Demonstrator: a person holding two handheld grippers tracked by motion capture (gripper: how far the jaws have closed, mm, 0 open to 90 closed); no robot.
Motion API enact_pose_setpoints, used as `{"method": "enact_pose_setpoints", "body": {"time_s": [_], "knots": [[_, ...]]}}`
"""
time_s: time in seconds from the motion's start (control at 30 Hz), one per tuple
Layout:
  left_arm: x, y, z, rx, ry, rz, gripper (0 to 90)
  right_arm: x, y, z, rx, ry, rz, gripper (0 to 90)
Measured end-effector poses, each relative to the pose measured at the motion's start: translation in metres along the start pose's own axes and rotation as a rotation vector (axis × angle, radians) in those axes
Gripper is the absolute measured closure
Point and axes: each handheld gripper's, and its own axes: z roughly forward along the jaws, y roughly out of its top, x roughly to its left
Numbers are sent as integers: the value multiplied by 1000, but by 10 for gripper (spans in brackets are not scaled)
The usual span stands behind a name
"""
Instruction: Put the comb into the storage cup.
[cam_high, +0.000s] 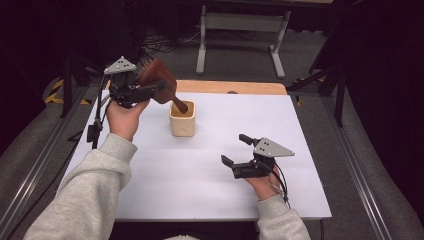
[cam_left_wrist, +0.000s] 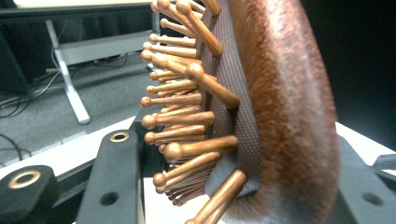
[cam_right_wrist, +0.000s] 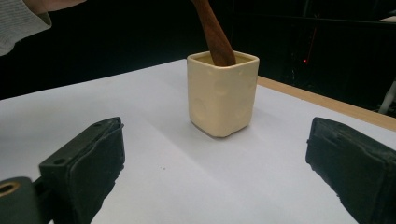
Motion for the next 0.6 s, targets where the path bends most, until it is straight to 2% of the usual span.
{"method": "enact_pose_setpoints", "body": {"time_s": [0.6], "knots": [[10, -12, 17, 44, 4, -54, 510, -1, 0, 0, 4, 4, 0, 50]]}}
